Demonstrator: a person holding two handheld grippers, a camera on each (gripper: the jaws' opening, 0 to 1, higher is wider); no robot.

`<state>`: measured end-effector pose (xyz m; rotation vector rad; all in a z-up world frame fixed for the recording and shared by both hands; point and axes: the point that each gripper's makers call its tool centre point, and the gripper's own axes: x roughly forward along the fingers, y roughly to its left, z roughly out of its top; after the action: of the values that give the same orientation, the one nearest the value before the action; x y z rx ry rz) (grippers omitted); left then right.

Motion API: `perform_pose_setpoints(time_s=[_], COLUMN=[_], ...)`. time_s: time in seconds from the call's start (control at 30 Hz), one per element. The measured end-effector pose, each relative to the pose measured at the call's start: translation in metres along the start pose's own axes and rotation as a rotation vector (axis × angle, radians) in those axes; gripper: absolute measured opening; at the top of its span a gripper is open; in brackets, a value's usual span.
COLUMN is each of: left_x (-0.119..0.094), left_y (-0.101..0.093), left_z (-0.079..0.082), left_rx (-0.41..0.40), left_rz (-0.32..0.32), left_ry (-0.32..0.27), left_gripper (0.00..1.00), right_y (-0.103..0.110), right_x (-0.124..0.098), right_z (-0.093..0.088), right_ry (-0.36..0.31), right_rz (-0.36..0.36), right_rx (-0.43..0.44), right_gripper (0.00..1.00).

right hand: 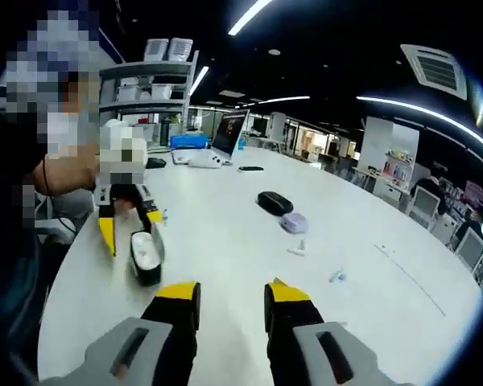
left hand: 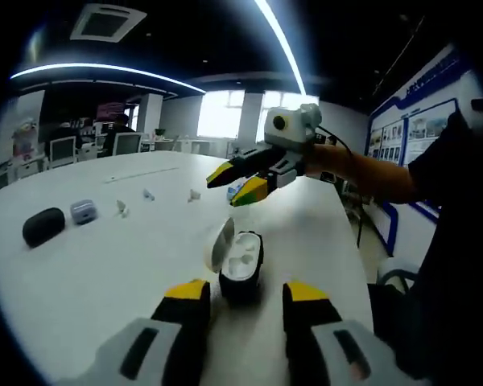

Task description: Pick up the earbuds from the table and place the earbuds into the earbud case

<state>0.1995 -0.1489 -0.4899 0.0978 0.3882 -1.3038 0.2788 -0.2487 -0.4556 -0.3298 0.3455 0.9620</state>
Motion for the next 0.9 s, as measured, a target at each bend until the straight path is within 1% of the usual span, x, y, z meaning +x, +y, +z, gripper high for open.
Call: perform_pose_setpoints(time_s=[0.13,0.17,0.2,0.23,0.37,0.47,0.53,0.57,0.67,0.77,0.83,0.9], left_x=[-0.009,-0.01,-0.012,-0.013,-0.019,-0.023,-0.026,-0.028,-0.031,-0.033,-0.033,-0.033], left_y=[0.0,-0.001,-0.001,-0.001,-0.001,-0.002,-0.001,-0.001,0.001,0.003,0.003,0.003], left_z=[-0.001,-0.002,-0.002,-0.003,-0.004,-0.007,-0.007,-0.008,-0.008,-0.008,-0.007,-0.007], left_rx=[-0.007,-0.006,-0.006,-0.008,-0.017,-0.018,-0.02,-0.023,-0.029,-0.038,-0.045,-0.048], left_rz=[0.02,0.022,0.024,0.027,0.032,0.034,0.035,0.036,0.042,0.048,0.049,0.05], left_ry=[-0.014,-0.014,-0.014,-0.016,-0.022,-0.018,-0.018,-0.019,-0.021,-0.026,-0.03,-0.032], left_gripper=[0.38,0.38,0.38,0.38,0.38,0.38,0.38,0.38,0.38,0.38,0.38,0.38], right_y=[-0.044,-0.051,-0.059,-0.063,-0.083,-0.091,-0.093,-0.092,-0.093,-0.093,-0.089,-0.087], right_x=[0.027,0.032,0.042,0.049,0.077,0.092,0.099,0.102,0.107,0.113,0.114,0.116], right_z=[0.01,0.011,0.013,0.012,0.007,0.002,-0.001,-0.001,0.0,-0.002,-0.003,-0.004], right_ry=[0.044,0.057,0.068,0.084,0.123,0.147,0.159,0.158,0.148,0.158,0.165,0.168], right_rz=[-0.02,-0.025,-0.013,0.009,0.049,0.082,0.102,0.124,0.141,0.169,0.197,0.209], right_rx=[-0.004,-0.007,-0.008,-0.004,-0.008,-0.009,0.013,0.032,0.053,0.057,0.073,0.074], right_gripper=[0.29,0.29,0.29,0.29,0.28,0.25,0.25,0.25,0.23,0.21,0.21,0.21])
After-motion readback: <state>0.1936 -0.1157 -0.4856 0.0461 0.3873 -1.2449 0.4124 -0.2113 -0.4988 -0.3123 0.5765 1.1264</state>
